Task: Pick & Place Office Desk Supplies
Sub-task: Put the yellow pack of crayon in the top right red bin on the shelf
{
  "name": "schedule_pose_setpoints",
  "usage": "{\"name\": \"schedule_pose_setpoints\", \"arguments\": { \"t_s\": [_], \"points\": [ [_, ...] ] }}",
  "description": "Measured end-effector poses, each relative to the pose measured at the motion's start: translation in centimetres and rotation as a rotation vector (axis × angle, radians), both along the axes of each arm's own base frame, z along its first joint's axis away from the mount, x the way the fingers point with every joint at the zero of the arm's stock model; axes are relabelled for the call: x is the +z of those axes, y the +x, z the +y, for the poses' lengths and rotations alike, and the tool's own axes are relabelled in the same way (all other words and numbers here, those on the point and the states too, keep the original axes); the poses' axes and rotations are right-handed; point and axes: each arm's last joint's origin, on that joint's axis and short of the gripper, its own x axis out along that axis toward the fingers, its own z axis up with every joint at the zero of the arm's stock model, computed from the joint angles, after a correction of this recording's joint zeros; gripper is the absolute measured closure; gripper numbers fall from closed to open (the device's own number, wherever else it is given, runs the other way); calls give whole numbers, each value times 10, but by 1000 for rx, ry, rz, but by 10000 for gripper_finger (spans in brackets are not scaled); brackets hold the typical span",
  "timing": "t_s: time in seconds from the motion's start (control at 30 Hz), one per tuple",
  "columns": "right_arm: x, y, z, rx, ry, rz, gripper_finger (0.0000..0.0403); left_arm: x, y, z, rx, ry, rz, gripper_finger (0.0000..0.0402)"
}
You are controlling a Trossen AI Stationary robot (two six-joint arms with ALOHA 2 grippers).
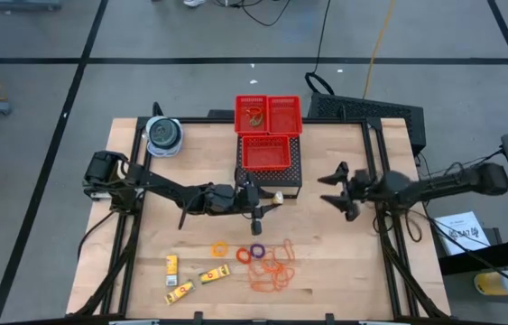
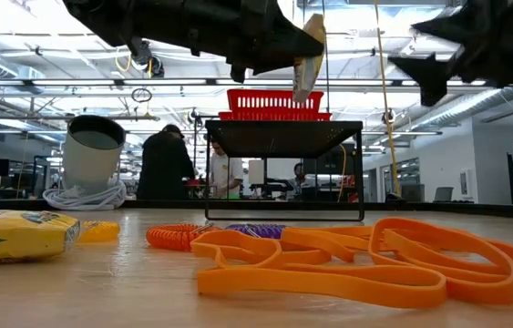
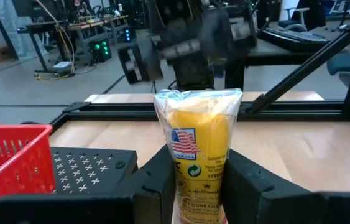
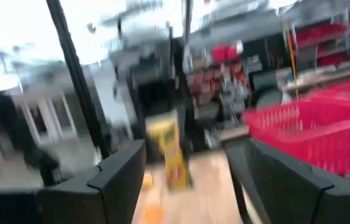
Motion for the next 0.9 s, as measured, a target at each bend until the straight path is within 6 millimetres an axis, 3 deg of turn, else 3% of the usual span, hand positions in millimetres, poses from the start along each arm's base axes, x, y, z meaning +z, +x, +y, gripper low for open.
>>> {"name": "schedule_pose_setpoints", "arguments": {
  "t_s": [0.27, 0.4, 0.9],
  "points": [
    [15, 45, 17, -8, -132, 111, 135, 0, 0, 0, 2, -28, -4, 295],
    [26, 66, 25, 6, -186, 65, 135, 0, 0, -1, -1, -53, -4, 295],
    [25, 124, 37, 11, -234, 115, 135, -1, 0, -5, -56, -55, 7, 295]
  ]
}}
